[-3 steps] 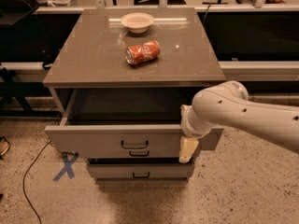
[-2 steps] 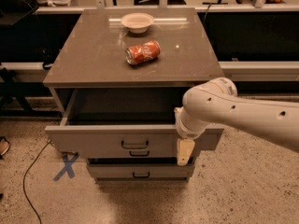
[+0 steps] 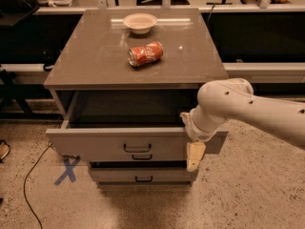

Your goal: Open top drawer

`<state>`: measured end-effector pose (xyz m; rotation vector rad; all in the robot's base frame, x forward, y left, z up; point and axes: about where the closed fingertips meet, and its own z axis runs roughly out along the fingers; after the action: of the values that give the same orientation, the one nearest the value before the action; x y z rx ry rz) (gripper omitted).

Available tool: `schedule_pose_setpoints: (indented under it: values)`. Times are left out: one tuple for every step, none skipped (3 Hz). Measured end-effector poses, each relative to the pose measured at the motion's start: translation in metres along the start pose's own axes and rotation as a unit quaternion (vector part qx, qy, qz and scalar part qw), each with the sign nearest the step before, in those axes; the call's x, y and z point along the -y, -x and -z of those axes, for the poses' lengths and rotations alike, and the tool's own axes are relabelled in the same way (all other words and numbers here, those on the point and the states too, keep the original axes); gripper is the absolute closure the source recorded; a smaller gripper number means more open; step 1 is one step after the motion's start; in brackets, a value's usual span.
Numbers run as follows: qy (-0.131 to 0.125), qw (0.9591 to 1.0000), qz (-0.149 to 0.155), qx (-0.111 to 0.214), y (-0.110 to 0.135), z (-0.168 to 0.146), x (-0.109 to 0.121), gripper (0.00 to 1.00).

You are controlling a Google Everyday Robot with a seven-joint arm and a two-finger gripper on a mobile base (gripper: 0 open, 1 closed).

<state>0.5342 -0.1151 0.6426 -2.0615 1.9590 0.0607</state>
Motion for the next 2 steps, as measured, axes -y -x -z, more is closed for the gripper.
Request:
schedule_pose_setpoints:
  values:
    - [0.009,0.9999,-0.006,0.008,-0.003,0.002,-0.007,0.18]
    - [0.016,0.9997,-0.017,0.007,-0.006,0.001,-0.018,0.42]
